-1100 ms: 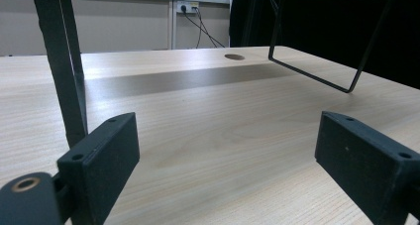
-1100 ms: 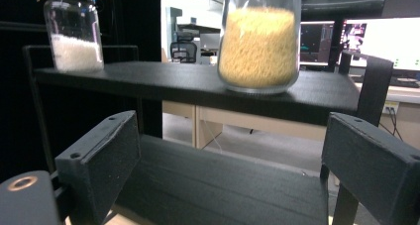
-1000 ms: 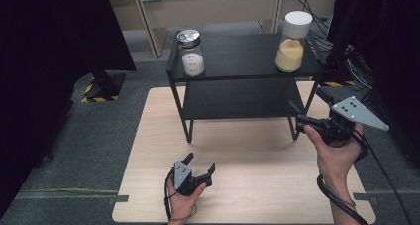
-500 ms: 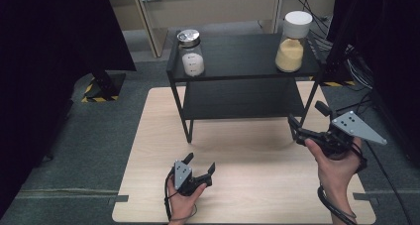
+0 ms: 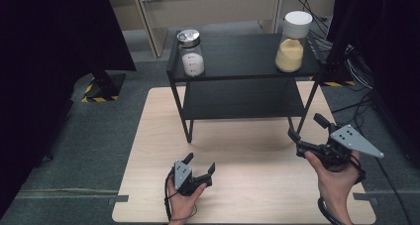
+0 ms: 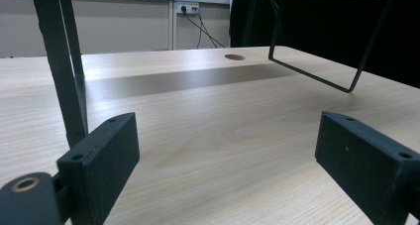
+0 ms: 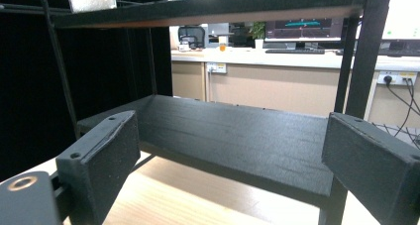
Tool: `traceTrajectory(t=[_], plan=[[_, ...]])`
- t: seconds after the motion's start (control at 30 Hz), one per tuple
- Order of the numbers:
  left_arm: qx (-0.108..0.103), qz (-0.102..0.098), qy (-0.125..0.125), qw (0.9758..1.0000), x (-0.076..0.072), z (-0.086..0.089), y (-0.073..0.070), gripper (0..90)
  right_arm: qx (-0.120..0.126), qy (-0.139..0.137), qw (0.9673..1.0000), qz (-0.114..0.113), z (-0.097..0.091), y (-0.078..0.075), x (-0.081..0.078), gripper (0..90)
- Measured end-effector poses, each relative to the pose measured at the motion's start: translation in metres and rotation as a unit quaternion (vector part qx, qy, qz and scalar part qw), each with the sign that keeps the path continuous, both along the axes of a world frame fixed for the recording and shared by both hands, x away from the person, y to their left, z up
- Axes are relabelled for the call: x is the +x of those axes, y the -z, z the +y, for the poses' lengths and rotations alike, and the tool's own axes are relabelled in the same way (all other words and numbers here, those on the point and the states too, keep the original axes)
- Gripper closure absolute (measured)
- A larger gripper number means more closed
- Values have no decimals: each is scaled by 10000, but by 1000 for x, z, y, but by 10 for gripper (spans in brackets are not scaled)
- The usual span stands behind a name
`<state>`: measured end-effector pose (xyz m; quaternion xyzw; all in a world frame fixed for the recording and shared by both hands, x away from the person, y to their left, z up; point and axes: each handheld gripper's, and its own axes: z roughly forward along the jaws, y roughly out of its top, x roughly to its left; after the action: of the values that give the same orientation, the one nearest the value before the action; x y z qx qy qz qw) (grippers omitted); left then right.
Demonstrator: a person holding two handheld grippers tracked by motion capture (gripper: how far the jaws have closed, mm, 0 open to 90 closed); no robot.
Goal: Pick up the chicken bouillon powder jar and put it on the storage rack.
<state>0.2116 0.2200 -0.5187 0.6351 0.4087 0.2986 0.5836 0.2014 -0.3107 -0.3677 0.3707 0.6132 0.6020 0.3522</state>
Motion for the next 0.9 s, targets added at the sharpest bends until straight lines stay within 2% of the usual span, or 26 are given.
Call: traceTrajectory(t=[0.33,0.9], plan=[[-4,4,0,10000,0,0,0,93,9,-29,9999,99,-1,16,-4,82],[-5,7,2,10000,0,0,0,92,40,-108,9990,424,-2,46,-7,78]])
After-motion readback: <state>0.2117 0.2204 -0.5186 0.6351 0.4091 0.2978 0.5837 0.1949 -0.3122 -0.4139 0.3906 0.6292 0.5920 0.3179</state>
